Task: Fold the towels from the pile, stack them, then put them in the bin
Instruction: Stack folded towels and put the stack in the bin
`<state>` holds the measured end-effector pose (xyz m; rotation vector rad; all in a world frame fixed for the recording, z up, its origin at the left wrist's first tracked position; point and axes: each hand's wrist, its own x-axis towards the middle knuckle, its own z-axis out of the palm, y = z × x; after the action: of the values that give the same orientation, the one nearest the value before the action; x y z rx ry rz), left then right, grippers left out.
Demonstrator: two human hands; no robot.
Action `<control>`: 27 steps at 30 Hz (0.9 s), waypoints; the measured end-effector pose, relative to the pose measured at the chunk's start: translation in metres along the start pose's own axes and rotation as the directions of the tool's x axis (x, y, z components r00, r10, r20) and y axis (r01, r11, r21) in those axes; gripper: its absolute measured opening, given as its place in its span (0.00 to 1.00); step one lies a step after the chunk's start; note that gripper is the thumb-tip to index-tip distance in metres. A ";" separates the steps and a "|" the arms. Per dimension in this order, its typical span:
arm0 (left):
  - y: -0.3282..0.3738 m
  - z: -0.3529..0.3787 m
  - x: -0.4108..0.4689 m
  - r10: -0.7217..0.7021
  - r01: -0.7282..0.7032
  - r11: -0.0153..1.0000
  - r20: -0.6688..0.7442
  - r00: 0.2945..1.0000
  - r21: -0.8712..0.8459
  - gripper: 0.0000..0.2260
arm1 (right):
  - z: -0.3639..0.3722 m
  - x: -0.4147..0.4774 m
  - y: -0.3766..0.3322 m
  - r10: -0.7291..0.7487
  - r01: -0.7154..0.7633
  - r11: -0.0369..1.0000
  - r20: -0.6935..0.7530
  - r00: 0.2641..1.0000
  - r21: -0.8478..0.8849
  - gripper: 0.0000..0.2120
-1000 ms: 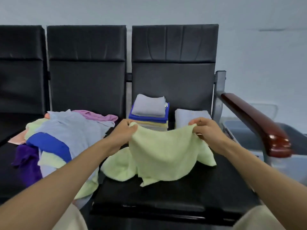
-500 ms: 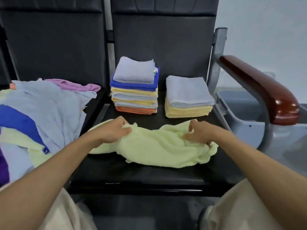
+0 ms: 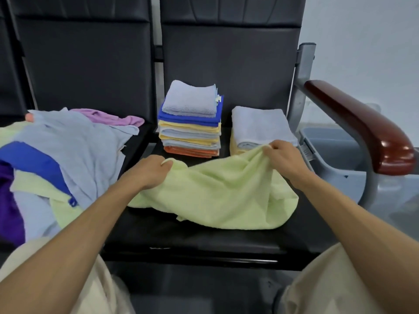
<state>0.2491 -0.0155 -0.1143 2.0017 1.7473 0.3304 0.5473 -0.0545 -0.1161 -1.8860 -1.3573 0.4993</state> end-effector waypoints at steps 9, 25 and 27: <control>0.032 -0.006 -0.017 -0.109 -0.053 0.536 -0.131 0.985 -0.842 0.09 | -0.009 -0.010 0.000 0.274 -0.271 0.739 0.093 0.957 0.617 0.11; 0.108 -0.207 -0.069 -0.086 -0.418 0.512 -0.529 0.844 -0.751 0.09 | -0.161 -0.035 -0.156 -0.072 0.273 0.926 -0.587 0.806 0.262 0.11; 0.114 -0.222 -0.080 -0.061 -0.459 0.504 -0.561 0.826 -0.732 0.08 | -0.173 -0.041 -0.171 -0.106 0.304 0.920 -0.592 0.799 0.246 0.12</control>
<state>0.2310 -0.0638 0.1431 1.3767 1.1351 1.6265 0.5422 -0.1240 0.1198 -1.4196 -0.9817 0.0237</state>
